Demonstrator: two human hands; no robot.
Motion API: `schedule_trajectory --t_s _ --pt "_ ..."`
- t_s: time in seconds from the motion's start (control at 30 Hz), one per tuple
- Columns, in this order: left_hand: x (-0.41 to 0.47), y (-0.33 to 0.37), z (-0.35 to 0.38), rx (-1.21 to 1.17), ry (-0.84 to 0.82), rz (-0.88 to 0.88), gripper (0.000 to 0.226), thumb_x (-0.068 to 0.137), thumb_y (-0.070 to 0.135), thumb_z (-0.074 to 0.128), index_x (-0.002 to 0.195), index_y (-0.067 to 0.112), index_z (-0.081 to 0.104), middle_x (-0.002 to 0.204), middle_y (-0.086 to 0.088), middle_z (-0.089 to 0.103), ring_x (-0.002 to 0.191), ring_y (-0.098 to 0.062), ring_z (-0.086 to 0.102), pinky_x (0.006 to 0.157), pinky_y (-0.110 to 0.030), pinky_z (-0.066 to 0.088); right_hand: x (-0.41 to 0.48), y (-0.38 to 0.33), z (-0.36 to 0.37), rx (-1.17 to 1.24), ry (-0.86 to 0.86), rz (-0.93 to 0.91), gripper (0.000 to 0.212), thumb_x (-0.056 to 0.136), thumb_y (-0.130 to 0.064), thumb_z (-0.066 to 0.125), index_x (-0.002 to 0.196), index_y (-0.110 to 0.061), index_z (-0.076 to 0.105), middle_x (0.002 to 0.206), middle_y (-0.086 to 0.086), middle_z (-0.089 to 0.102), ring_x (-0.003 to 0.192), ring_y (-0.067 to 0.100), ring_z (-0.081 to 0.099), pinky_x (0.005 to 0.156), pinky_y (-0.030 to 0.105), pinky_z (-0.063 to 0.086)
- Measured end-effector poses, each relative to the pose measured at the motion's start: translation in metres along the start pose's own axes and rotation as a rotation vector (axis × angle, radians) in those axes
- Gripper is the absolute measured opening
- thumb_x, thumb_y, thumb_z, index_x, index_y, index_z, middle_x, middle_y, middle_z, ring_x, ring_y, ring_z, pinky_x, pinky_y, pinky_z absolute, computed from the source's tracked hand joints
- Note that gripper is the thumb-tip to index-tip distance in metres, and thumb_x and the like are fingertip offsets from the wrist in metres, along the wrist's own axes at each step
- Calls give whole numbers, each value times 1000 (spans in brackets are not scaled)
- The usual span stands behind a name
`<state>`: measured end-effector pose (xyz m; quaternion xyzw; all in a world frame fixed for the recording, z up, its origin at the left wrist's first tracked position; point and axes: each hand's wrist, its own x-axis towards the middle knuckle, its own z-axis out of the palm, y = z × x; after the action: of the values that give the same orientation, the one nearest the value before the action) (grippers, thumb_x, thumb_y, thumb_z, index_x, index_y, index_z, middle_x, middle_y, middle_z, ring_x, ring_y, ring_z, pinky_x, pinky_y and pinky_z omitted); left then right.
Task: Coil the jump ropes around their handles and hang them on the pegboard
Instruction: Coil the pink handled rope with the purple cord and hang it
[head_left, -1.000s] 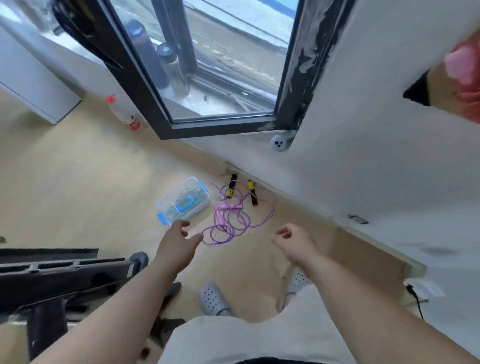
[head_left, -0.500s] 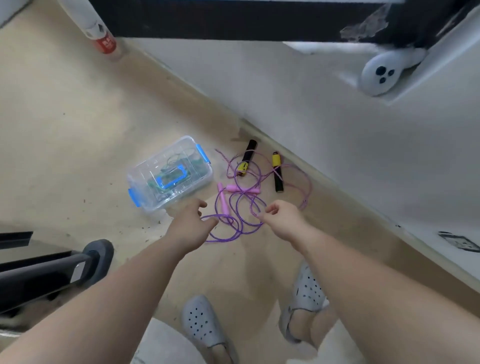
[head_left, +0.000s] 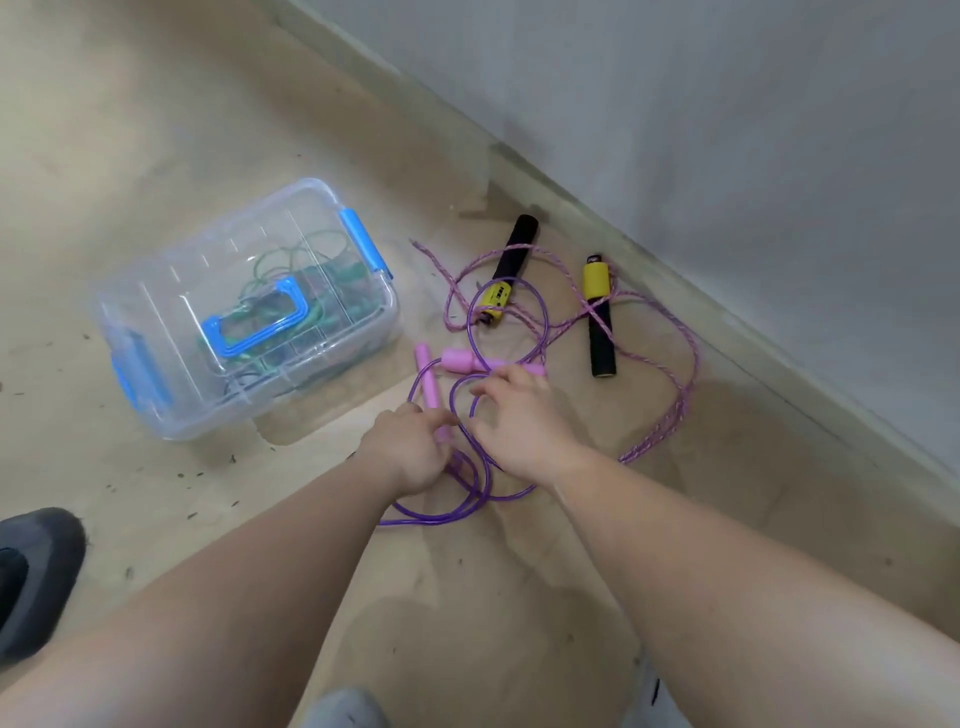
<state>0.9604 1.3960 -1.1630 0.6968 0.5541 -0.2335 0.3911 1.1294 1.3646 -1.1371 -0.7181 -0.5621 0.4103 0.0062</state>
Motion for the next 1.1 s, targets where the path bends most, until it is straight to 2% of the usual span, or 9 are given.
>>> schedule_trajectory --t_s 0.13,0.3,0.47,0.53,0.6,0.73,0.83,1.0,1.1 --pt "11 4 16 164 -126 -24 49 97 50 49 145 42 43 135 -11 48 121 -38 43 101 -42 42 25 1 13 -269 -110 -146 38 89 -39 59 126 -30 59 158 -2 30 138 29 30 111 45 32" --pt "9 -7 21 109 -36 -50 41 98 48 50 138 40 56 133 -10 55 124 -36 46 102 -39 43 49 -5 17 -580 -89 -204 43 91 -35 56 133 -30 57 158 5 25 133 32 32 107 45 30" --pt "-2 -34 19 -80 108 -130 14 92 46 59 98 42 72 114 0 71 112 -33 56 92 -35 48 68 -25 18 -518 -70 -197 57 92 -26 50 147 -40 41 138 9 45 134 33 34 108 46 30" --pt "-7 -42 20 -85 116 -152 12 89 41 62 77 43 63 102 3 71 107 -32 57 84 -34 47 70 -32 17 -628 -127 -216 51 95 -25 46 145 -37 44 137 9 47 134 34 33 109 46 28" --pt "-11 -47 23 -47 116 -157 20 86 35 61 68 42 55 96 4 67 104 -31 56 81 -34 45 68 -35 20 -810 -132 -259 43 98 -24 40 139 -27 52 135 9 49 130 33 36 107 45 28" --pt "-15 -48 30 195 23 -103 12 94 33 54 95 43 62 108 4 57 112 -28 46 89 -38 32 64 -35 31 -899 -113 -320 42 98 -23 37 138 -23 51 137 5 48 130 30 34 108 45 28" --pt "-14 -44 36 302 -56 -106 22 98 43 49 118 43 60 119 -1 56 117 -29 44 97 -41 32 53 -34 32 -842 -131 -349 39 98 -21 41 135 -24 52 137 6 46 129 29 35 105 45 27" --pt "-16 -35 37 292 26 -108 30 99 44 46 122 36 64 118 -4 61 116 -30 51 96 -37 39 30 -35 10 -648 -159 -377 43 96 -27 50 135 -44 55 131 1 41 123 26 43 104 47 28" --pt "-38 -28 13 217 133 -43 27 98 43 48 119 39 65 110 -5 62 111 -30 53 91 -35 42 9 -42 -12 -378 -147 -304 43 98 -30 49 138 -46 54 140 -1 40 118 27 53 99 42 40"
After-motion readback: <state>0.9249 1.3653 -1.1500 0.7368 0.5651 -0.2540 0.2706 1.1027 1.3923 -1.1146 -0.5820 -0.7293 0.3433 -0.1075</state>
